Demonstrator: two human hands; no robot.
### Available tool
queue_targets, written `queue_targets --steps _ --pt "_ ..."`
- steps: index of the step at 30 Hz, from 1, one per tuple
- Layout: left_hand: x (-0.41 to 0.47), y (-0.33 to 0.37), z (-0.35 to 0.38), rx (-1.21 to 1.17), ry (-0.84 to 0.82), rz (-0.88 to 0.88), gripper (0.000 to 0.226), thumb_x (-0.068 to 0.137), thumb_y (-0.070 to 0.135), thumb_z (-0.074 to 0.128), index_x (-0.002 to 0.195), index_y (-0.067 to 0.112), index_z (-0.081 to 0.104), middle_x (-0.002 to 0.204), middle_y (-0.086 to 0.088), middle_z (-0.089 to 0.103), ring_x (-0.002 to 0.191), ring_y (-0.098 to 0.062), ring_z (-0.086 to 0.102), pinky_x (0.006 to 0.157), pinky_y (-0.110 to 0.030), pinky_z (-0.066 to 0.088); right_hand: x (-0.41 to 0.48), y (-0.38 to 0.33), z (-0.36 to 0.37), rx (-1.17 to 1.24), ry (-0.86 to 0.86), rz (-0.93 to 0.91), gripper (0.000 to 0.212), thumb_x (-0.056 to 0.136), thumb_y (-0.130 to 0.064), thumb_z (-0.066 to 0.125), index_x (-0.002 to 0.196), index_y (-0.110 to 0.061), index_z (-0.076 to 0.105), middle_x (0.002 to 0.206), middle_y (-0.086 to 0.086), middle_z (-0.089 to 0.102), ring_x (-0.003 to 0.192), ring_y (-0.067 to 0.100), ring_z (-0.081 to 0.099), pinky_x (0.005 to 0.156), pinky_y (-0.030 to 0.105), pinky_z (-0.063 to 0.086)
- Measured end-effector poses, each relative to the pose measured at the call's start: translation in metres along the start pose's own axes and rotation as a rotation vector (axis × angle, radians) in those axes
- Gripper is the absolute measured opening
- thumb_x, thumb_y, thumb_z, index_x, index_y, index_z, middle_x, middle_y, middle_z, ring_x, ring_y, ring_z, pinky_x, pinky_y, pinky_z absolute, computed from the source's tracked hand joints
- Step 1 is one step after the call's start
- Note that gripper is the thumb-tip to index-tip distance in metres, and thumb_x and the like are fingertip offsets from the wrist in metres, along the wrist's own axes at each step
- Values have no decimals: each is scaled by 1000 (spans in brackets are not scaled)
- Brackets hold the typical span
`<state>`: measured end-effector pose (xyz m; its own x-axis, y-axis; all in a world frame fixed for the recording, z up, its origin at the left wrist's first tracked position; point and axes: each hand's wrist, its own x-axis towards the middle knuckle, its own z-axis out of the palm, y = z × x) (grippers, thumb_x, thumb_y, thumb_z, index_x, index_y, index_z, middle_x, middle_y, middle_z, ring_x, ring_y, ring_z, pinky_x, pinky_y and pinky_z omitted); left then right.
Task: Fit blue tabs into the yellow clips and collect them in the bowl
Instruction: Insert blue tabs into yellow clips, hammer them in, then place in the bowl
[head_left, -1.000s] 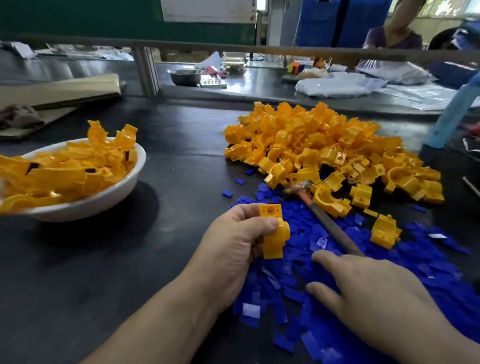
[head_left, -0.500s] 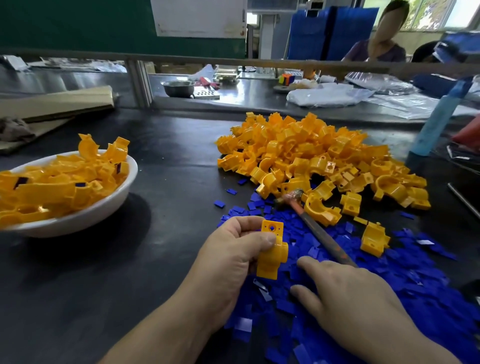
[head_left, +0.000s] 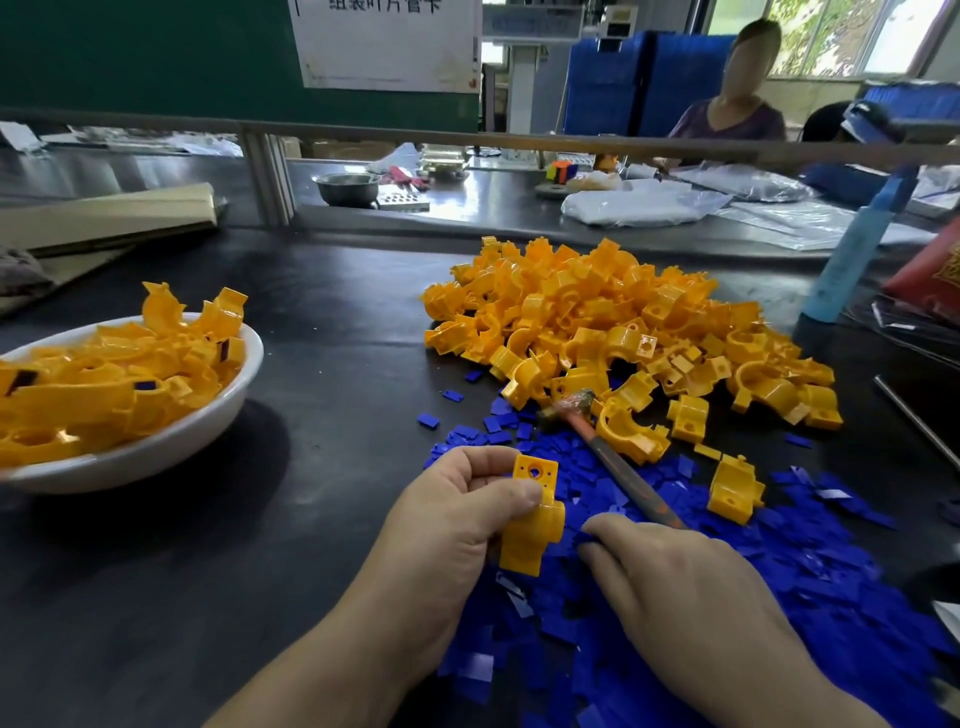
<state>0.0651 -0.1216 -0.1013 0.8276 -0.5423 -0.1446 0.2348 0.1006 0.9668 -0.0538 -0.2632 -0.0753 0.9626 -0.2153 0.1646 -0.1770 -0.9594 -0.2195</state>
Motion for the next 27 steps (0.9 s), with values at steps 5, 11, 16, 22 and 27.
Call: queue_targets --steps 5,11,16,22,27 --pt "-3 1 0 25 -13 8 50 59 35 85 106 28 69 98 -1 76 93 -25 73 69 -33 56 1 1 -1 113 101 27 27 93 -47 39 116 -44 51 90 -16 62 81 4 57 72 21 49" --pt "-6 1 -1 48 -22 15 38 71 26 82 106 30 69 91 4 76 85 -15 73 69 -26 54 3 2 -2 176 138 62 28 94 -40 44 119 -42 57 101 -19 61 93 0 55 81 15 44" --pt "-6 1 2 62 -26 32 44 61 33 81 104 31 70 90 0 76 83 -16 73 67 -24 53 3 1 -6 232 142 105 25 91 -40 49 113 -40 62 92 -26 62 84 -6 56 77 9 42" --pt "-6 2 4 93 -50 40 41 60 33 80 100 33 70 92 -1 76 85 -20 74 63 -25 56 0 0 -15 500 147 172 17 85 -34 59 81 -51 58 71 -23 64 64 -3 63 54 15 51" --pt "-12 6 6 163 -105 51 45 63 33 79 107 35 67 95 2 76 88 -18 74 70 -27 57 3 -4 -20 864 133 271 17 80 -23 67 88 -37 65 66 -10 69 56 8 66 47 14 50"
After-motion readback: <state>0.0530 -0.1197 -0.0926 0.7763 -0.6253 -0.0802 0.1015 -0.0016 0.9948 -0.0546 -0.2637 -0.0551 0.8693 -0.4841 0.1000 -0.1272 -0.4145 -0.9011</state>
